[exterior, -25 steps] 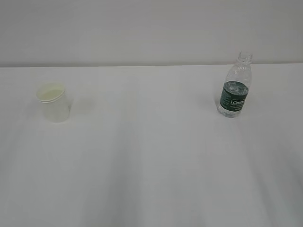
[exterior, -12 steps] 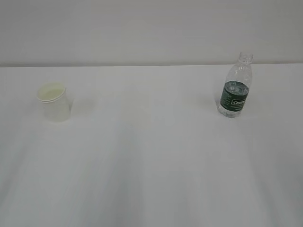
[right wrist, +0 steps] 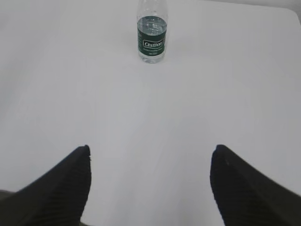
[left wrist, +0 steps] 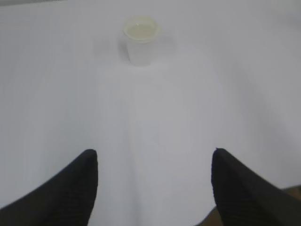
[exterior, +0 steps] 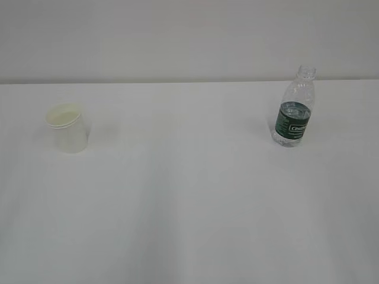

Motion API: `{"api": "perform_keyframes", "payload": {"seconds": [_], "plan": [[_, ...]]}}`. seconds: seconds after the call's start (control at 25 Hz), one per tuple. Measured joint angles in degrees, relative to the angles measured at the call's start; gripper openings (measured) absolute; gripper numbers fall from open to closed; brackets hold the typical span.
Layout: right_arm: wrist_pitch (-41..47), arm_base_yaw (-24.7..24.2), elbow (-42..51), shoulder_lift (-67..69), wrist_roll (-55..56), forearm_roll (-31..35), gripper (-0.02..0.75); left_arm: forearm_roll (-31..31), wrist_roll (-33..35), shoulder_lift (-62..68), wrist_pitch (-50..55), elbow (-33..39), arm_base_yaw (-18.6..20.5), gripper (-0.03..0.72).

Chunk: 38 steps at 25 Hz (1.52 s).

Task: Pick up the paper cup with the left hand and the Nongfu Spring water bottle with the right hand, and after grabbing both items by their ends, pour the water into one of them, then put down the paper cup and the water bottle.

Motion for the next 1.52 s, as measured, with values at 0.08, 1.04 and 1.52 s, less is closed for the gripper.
{"api": "perform_keyframes", "payload": {"seconds": [0.08,1.04,1.52], "plan": [[2.67,0.0,0.0,-2.29,0.0,0.67,0.589,0.05,0.0,-1.68,3.96,0.0,-0.01,0.539],[12.98,0.0,3.87,-12.7,0.0,2.23,0.588,0.31,0.0,-8.44,11.98,3.89,-0.09,0.503],[10.63,0.0,5.36,-12.96,0.0,2.23,0.588,0.31,0.0,-10.01,10.4,4.52,-0.09,0.484]]}}
